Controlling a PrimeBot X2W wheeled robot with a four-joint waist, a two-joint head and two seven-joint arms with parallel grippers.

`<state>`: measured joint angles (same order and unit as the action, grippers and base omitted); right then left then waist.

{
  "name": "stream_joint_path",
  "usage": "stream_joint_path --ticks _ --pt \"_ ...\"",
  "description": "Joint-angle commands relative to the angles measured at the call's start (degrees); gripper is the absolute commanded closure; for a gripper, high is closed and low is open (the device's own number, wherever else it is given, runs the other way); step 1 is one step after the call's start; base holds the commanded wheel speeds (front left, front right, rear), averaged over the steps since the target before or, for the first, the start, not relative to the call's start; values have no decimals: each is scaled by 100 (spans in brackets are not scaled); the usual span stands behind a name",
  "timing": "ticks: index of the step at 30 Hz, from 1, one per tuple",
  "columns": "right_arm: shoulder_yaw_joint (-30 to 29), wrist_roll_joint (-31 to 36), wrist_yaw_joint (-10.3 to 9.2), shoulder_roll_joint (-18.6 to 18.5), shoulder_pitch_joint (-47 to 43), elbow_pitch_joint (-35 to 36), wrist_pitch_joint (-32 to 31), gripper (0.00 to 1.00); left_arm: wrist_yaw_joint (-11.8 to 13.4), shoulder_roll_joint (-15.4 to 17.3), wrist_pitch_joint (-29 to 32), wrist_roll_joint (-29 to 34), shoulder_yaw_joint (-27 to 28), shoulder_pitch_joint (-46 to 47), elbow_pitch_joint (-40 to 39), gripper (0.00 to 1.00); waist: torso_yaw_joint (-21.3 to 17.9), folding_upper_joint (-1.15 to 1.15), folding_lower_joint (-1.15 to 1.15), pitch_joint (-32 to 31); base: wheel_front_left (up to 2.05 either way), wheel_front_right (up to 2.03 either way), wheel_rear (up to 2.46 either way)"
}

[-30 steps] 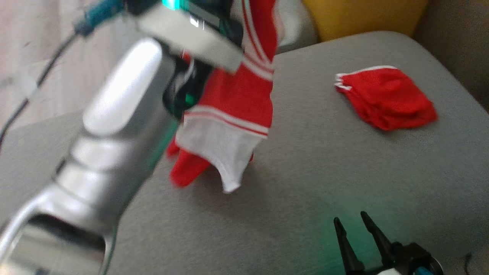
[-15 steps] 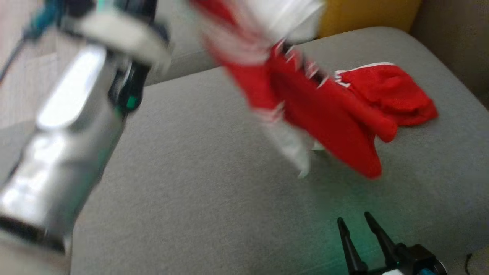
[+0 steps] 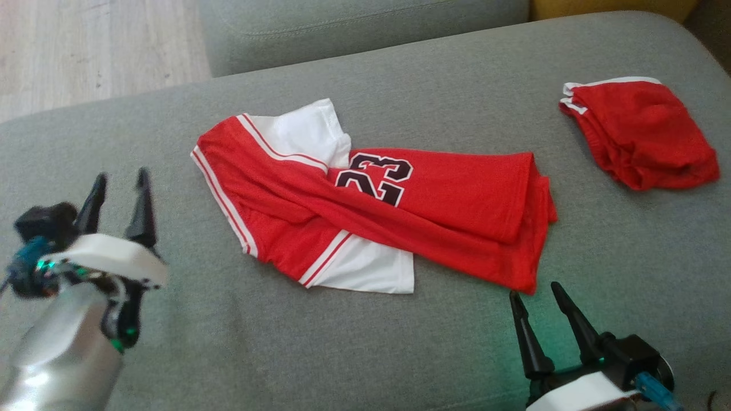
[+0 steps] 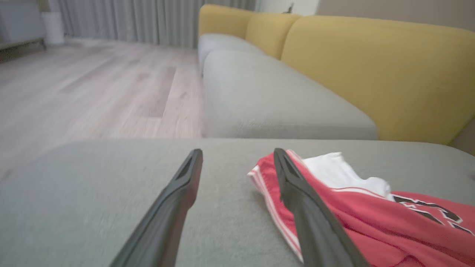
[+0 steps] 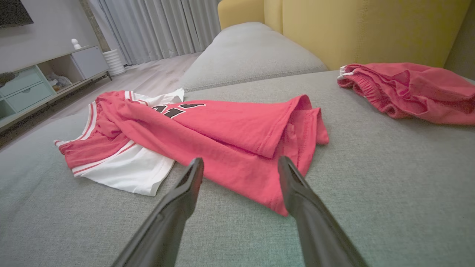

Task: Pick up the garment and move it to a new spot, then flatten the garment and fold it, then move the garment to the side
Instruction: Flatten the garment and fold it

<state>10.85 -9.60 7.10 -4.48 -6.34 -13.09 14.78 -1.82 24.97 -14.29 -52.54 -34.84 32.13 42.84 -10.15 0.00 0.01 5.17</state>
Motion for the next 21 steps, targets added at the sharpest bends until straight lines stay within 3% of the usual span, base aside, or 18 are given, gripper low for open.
stream_joint_path --ticks 1,5,8,17,21 --pt "95 -22 39 -94 118 176 22 0 39 195 -68 242 277 124 -317 0 64 0 -1 18 0 0 0" --pt "76 -9 39 -70 56 166 22 0 277 -163 -69 1987 269 -803 -1681 0 182 0 -1 9 0 0 0" --pt "148 -17 39 -82 111 144 22 0 194 -616 -70 2801 -224 -1178 -1979 0 162 0 -1 23 0 0 0" --pt "227 -21 39 -144 240 138 22 0 -350 -1611 -10 3555 -1418 -701 -815 0 -163 0 -1 259 0 0 0" --pt "251 -30 39 -118 264 124 22 0 -461 -1856 29 3595 -1692 -415 -206 0 -377 0 -1 338 0 0 0"
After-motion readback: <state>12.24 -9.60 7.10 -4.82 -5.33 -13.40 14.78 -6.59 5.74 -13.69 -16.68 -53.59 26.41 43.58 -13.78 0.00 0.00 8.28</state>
